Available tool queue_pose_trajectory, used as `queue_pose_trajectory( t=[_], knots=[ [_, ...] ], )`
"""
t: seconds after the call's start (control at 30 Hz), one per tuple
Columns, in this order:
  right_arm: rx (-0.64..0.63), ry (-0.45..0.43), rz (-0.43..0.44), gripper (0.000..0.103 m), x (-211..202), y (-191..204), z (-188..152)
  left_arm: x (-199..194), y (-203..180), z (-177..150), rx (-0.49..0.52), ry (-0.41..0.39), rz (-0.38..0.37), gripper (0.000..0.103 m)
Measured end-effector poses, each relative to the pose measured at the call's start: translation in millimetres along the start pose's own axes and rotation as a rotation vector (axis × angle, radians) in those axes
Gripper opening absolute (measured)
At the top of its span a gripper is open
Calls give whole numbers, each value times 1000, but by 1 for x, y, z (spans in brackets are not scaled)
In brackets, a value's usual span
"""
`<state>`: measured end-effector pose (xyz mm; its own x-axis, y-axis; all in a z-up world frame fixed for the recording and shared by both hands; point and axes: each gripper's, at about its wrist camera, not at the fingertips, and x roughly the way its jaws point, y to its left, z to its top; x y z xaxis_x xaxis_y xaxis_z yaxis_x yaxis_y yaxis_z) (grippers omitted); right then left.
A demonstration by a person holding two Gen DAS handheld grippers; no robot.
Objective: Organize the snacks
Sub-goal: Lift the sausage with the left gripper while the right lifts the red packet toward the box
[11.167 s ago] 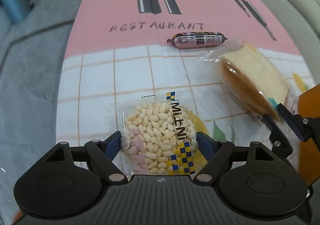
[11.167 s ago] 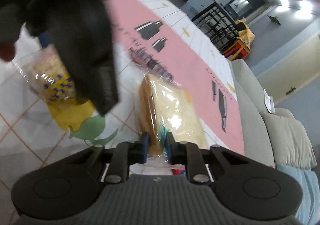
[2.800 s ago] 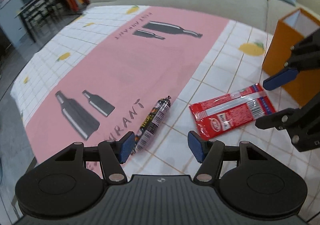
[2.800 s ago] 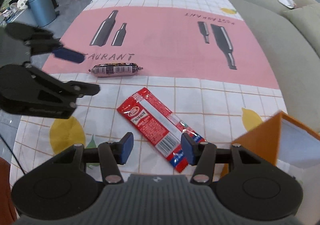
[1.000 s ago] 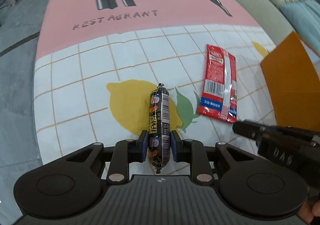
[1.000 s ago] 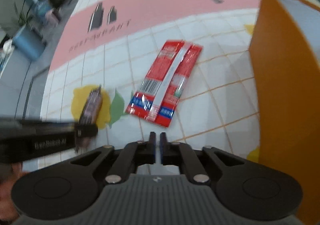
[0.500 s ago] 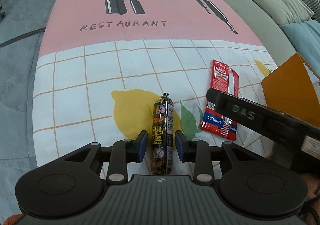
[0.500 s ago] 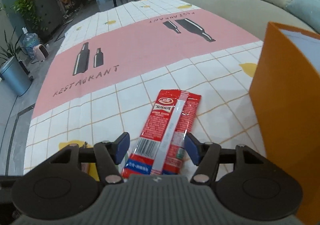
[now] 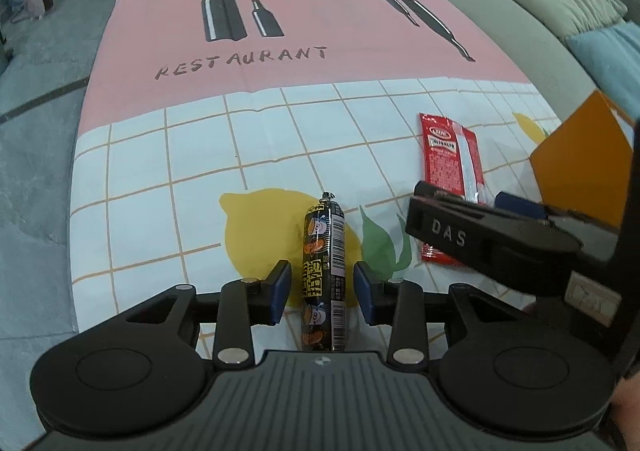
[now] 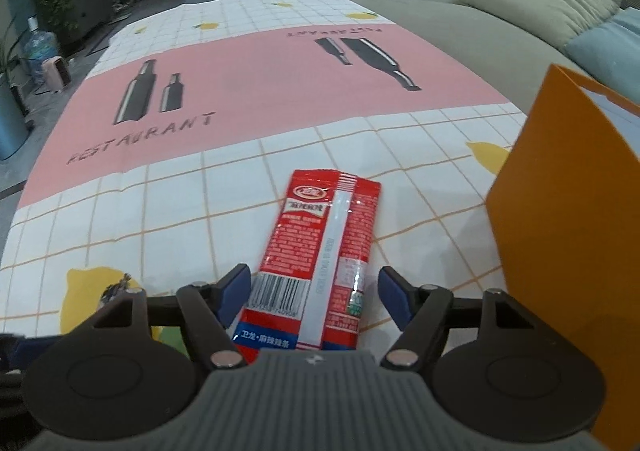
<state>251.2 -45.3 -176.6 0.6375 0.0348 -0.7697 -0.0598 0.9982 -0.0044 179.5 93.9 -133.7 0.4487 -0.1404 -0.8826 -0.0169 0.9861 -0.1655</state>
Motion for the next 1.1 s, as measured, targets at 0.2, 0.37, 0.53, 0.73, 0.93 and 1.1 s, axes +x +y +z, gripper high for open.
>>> queue_pose_trajectory(
  t=[0.2,0.37,0.53,0.73,0.93,1.1],
  knots=[
    [16,-28,-23,75,-2,-3,2,0,-5,-6,59,-11,22,43],
    [36,-19,-12,80,7,-7,4,1,-7,-4,36,-8,26,50],
    [22,-6,6,80,7,-5,6,1,-11,-5,39,-20,42,55],
    [-4,-35,20,82,7,-1,1,-1,-8,-7,31,-46,40,55],
    [-58,-54,70,56,0,-1,-3,-3,-9,-10,37,-67,60,38],
    [-87,-60,92,46,-5,-3,-7,-3,-6,-9,31,-66,55,29]
  ],
)
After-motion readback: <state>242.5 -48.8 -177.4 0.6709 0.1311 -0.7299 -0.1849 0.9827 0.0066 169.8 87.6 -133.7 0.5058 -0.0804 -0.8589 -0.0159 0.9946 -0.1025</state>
